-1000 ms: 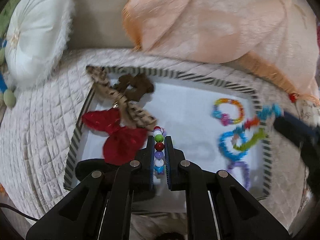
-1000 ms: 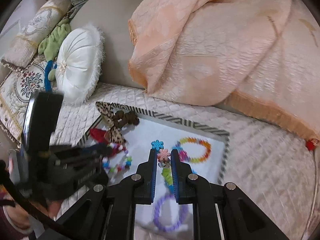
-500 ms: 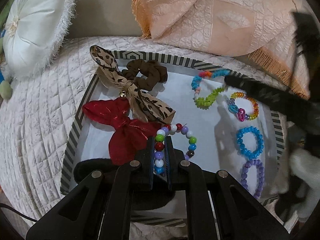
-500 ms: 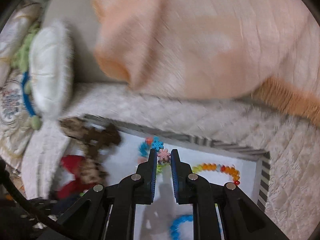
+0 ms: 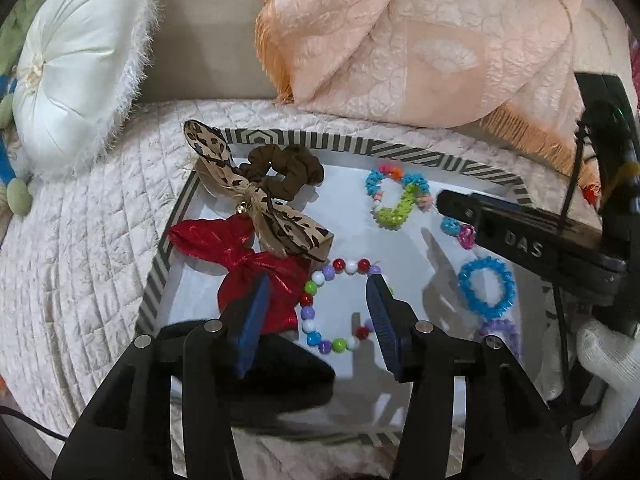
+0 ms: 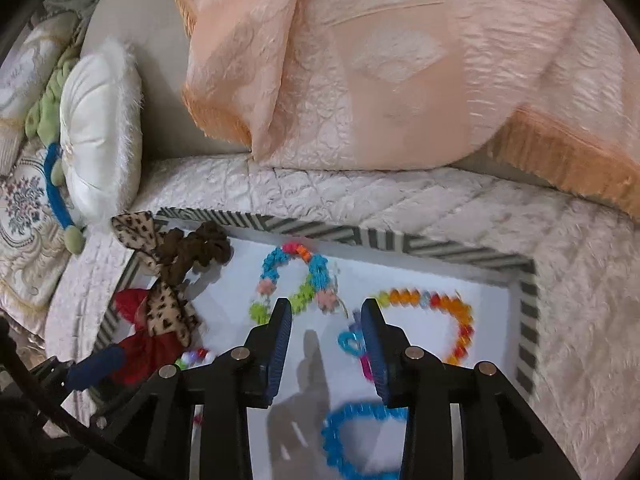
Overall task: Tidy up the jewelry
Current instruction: 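Withdraw both open tools from the tray toward the remaining scrunchie and bracelet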
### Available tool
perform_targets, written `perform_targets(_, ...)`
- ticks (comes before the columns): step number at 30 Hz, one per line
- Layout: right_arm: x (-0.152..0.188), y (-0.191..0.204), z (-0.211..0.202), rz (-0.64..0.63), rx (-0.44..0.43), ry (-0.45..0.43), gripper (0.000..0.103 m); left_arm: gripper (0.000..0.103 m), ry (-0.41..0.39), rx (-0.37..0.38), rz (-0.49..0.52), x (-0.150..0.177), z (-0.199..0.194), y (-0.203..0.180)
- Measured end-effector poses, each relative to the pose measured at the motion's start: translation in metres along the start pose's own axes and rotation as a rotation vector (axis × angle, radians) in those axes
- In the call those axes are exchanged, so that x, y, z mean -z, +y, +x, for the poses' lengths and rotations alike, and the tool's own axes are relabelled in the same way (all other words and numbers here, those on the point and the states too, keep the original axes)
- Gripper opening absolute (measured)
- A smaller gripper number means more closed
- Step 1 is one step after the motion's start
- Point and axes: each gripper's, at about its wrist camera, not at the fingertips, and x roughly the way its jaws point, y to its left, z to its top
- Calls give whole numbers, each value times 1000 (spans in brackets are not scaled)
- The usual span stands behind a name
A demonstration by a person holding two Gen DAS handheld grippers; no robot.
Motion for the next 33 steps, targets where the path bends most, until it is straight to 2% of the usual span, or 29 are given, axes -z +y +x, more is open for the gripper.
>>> perform_targets(4, 14, 4, -27, -20, -6, -15, 34, 50, -22, -25, 4, 8, -17, 0)
perform_targets(10, 43, 17, -84, -28, -7, -96, 34, 50, -52, -52, -10, 27, -47, 6)
perform_targets(14, 66, 30, -104, -44, 17, -110, 34, 50, -84, -68, -11, 40, -70, 8)
perform_targets(19, 99, 43, -124, -40, -1, -106, 34, 50, -132, -82, -11, 62, -97, 5)
perform_targets(27, 127, 52, -159, -40, 25, -155, 36, 50, -168, -86, -5, 86, -128, 2)
perform_targets(33, 141, 60, -170, -58, 25, -151, 37, 50, -193, -95, 5, 97, -143, -1)
